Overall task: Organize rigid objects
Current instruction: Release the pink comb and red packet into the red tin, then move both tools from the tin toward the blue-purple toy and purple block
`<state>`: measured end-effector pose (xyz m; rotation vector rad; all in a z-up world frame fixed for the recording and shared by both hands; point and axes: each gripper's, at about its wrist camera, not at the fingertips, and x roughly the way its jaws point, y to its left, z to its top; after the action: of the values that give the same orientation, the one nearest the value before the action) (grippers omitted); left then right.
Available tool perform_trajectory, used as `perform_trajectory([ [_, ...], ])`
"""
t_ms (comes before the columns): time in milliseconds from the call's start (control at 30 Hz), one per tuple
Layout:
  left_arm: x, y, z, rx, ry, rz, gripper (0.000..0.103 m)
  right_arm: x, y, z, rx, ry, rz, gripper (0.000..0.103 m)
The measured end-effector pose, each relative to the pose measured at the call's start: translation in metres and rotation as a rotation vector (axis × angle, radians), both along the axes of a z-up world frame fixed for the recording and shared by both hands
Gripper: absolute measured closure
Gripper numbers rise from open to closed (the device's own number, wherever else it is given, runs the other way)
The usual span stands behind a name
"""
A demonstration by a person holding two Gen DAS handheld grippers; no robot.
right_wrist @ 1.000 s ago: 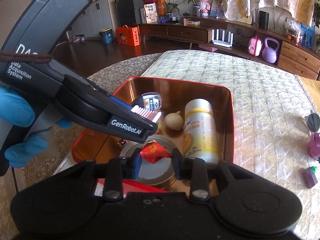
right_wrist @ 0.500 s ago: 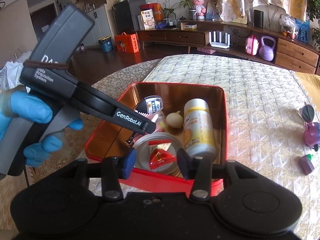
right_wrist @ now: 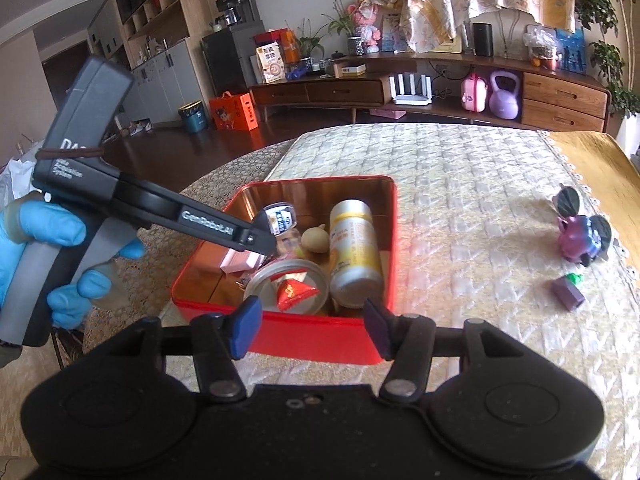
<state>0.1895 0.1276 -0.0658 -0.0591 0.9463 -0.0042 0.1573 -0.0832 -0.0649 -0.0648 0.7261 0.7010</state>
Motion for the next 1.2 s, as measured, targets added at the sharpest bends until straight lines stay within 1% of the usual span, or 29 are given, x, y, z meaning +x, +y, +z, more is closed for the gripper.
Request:
perform_trajectory([
  [133, -0.005, -0.011, 0.009, -0.002, -0.020, -0.015, 0.049, -0.001, -0.015, 0.004, 0.018, -0.007, -0.034, 0.041],
  [233, -0.008, -0.022, 0.015, -0.006, -0.037, -0.032, 0.045, -0.003, -0.027, 0.007, 0.025, -0.014, -0.059, 0.039],
  [300, -0.010, -0.032, 0.019, -0.008, -0.049, -0.048, 0.044, -0.004, -0.038, 0.009, 0.032, -0.014, -0.076, 0.038],
  [433, -0.010, -0.056, 0.024, -0.017, -0.063, -0.090, 0.044, -0.005, -0.059, 0.011, 0.037, -0.023, -0.113, 0.031],
  [500, -0.010, -0.069, 0.025, -0.021, -0.068, -0.110, 0.038, -0.006, -0.071, 0.012, 0.040, -0.026, -0.133, 0.029],
  [567, -0.010, -0.083, 0.027, -0.025, -0.075, -0.132, 0.036, -0.005, -0.086, 0.011, 0.045, -0.027, -0.155, 0.025],
  [667, -0.008, -0.103, 0.027, -0.031, -0.077, -0.161, 0.035, -0.001, -0.106, 0.011, 0.050, -0.028, -0.188, 0.020],
  [767, -0.005, -0.121, 0.026, -0.024, -0.081, -0.182, 0.028, 0.004, -0.125, 0.010, 0.052, -0.032, -0.226, 0.014],
  [933, 0.001, -0.146, 0.021, -0.031, -0.091, -0.207, 0.027, 0.016, -0.155, 0.009, 0.052, -0.036, -0.284, 0.004],
  [1000, 0.003, -0.155, 0.019, -0.037, -0.096, -0.216, 0.023, 0.021, -0.166, 0.008, 0.052, -0.035, -0.298, 0.002],
  [1200, 0.012, -0.184, 0.010, -0.040, -0.112, -0.246, 0.023, 0.042, -0.192, 0.008, 0.034, -0.035, -0.334, 0.000],
])
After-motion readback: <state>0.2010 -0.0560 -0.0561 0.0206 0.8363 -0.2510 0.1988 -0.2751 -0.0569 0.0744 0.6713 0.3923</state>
